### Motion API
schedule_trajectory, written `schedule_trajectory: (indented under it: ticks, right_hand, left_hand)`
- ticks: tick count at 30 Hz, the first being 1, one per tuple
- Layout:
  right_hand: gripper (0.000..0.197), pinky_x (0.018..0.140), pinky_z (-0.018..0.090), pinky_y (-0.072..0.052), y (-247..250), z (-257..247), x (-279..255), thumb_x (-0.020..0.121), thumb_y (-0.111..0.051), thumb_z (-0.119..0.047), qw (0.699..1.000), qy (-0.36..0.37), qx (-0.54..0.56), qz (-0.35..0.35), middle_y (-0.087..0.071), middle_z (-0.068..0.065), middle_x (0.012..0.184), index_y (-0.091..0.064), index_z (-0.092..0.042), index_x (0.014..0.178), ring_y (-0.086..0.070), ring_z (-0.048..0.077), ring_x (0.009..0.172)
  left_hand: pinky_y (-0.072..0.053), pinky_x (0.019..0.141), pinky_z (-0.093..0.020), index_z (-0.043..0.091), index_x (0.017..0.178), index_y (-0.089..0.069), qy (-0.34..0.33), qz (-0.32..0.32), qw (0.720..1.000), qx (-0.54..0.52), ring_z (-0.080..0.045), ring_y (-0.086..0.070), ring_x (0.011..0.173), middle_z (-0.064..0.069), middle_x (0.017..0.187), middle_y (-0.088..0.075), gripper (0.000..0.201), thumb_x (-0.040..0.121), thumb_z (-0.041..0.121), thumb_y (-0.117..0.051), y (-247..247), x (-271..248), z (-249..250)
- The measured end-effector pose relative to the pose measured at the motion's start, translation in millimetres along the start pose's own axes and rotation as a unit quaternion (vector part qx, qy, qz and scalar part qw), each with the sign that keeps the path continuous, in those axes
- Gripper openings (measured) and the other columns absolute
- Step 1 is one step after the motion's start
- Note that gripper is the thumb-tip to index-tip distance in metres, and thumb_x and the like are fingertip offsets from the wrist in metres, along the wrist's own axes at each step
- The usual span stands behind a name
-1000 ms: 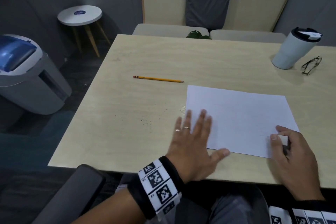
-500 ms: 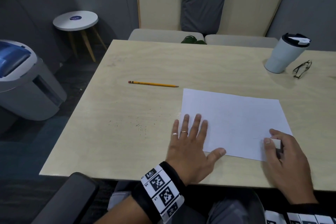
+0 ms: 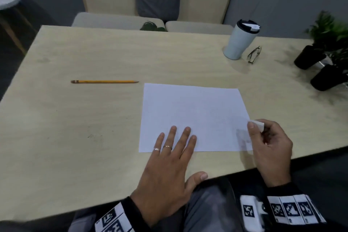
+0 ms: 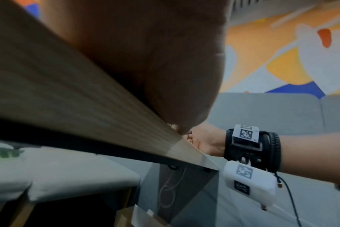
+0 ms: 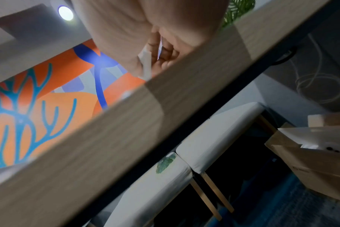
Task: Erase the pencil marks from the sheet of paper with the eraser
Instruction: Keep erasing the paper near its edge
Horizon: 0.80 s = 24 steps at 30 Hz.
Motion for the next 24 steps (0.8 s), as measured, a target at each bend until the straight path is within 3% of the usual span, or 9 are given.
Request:
schedule_trajectory:
  ticks: [3, 6, 10, 14, 16, 17, 19, 21, 24]
  right_hand:
    - [0.004, 0.065, 0.018, -0.051, 4.2, -5.2, -10.0, 0.097, -0.076, -0.014, 0.999, -0.021, 0.006, -0.037, -0.074, 0.018, 0.087, -0.076, -0.016, 0.101, -0.06, 0.011, 0.069]
    - [0.006, 0.065, 0.019, -0.051, -2.1, -7.4, -26.8, 0.096, -0.078, -0.013, 0.997, -0.014, -0.024, -0.077, -0.074, 0.005, 0.08, -0.077, -0.019, 0.099, -0.061, 0.01, 0.067]
    - [0.003, 0.071, 0.028, -0.051, -17.0, -22.2, -40.7, 0.095, -0.08, -0.018, 0.978, 0.085, -0.159, -0.103, -0.067, -0.01, 0.086, -0.077, -0.02, 0.096, -0.063, 0.012, 0.074]
    - [0.008, 0.069, 0.035, -0.052, -24.3, -30.9, -37.6, 0.092, -0.083, -0.015, 0.976, 0.114, -0.166, -0.079, -0.067, -0.011, 0.085, -0.076, -0.021, 0.092, -0.062, 0.015, 0.072]
    - [0.012, 0.067, 0.034, -0.053, -28.9, -31.1, -38.0, 0.089, -0.085, -0.013, 0.982, 0.098, -0.135, -0.085, -0.07, -0.013, 0.082, -0.076, -0.022, 0.089, -0.063, 0.015, 0.068]
    - [0.013, 0.066, 0.033, -0.053, -33.6, -32.3, -40.7, 0.089, -0.085, -0.011, 0.984, 0.09, -0.12, -0.1, -0.071, -0.011, 0.081, -0.077, -0.022, 0.089, -0.063, 0.015, 0.066]
    - [0.014, 0.064, 0.029, -0.052, -47.6, -37.6, -52.3, 0.088, -0.085, -0.01, 0.977, 0.096, -0.115, -0.15, -0.068, -0.01, 0.079, -0.076, -0.021, 0.088, -0.062, 0.016, 0.065]
    - [0.014, 0.063, 0.025, -0.048, -58.5, -43.8, -62.9, 0.088, -0.083, -0.01, 0.963, 0.13, -0.147, -0.187, -0.061, -0.009, 0.074, -0.074, -0.021, 0.085, -0.058, 0.017, 0.065]
    - [0.025, 0.061, 0.03, -0.044, -45.3, -30.7, -42.6, 0.087, -0.082, -0.006, 0.961, 0.114, -0.185, -0.169, -0.052, -0.004, 0.068, -0.067, -0.021, 0.073, -0.053, 0.018, 0.063]
  left_hand:
    - [-0.019, 0.124, -0.054, 0.019, 0.166, -0.031, 0.002, 0.022, 1.0, -0.009, -0.034, -0.019, 0.16, -0.003, 0.175, -0.019, 0.076, 0.107, 0.068, -0.028, 1.8, -5.6, 0.3]
    - [-0.024, 0.117, -0.05, 0.024, 0.155, -0.046, 0.015, 0.035, 0.999, -0.017, -0.034, -0.043, 0.145, -0.001, 0.167, -0.037, 0.059, 0.107, 0.056, -0.036, 9.6, -3.9, -2.5]
    - [-0.029, 0.108, -0.046, 0.031, 0.136, -0.051, 0.034, 0.056, 0.998, -0.022, -0.029, -0.043, 0.127, 0.004, 0.153, -0.04, 0.035, 0.104, 0.042, -0.04, 22.1, 12.4, -5.4]
    - [-0.029, 0.115, -0.049, 0.024, 0.145, -0.046, 0.051, 0.044, 0.998, -0.009, -0.03, -0.043, 0.129, -0.001, 0.151, -0.04, 0.046, 0.105, 0.045, -0.039, 19.0, 19.1, -5.8]
    - [-0.02, 0.125, -0.052, 0.022, 0.16, -0.037, 0.061, 0.024, 0.998, -0.013, -0.034, -0.03, 0.15, -0.006, 0.165, -0.032, 0.06, 0.107, 0.051, -0.032, 16.1, 19.7, -7.9]
    - [-0.014, 0.128, -0.053, 0.023, 0.165, -0.028, 0.06, 0.014, 0.998, -0.012, -0.036, -0.014, 0.159, -0.007, 0.173, -0.02, 0.066, 0.108, 0.054, -0.028, 15.2, 20.3, -8.7]
    - [-0.005, 0.13, -0.055, 0.024, 0.169, -0.012, 0.049, 0.002, 0.999, -0.001, -0.035, 0.015, 0.161, -0.005, 0.177, 0.004, 0.071, 0.108, 0.057, -0.02, 13.0, 22.2, -9.3]
    - [-0.003, 0.13, -0.056, 0.024, 0.17, -0.007, 0.039, 0.0, 0.999, 0.01, -0.034, 0.023, 0.159, -0.002, 0.176, 0.012, 0.071, 0.108, 0.058, -0.018, 12.4, 23.5, -8.6]
    - [-0.002, 0.129, -0.057, 0.023, 0.17, -0.007, 0.038, -0.008, 0.999, 0.022, -0.035, 0.023, 0.159, -0.001, 0.176, 0.013, 0.072, 0.107, 0.058, -0.017, 10.8, 24.8, -8.8]
Point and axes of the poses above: each hand's wrist, its own x-axis towards the middle knuckle, its own y-axis out of the back of the hand, z = x × y, the point moved 6 cm from there along x, towards the middle knuckle
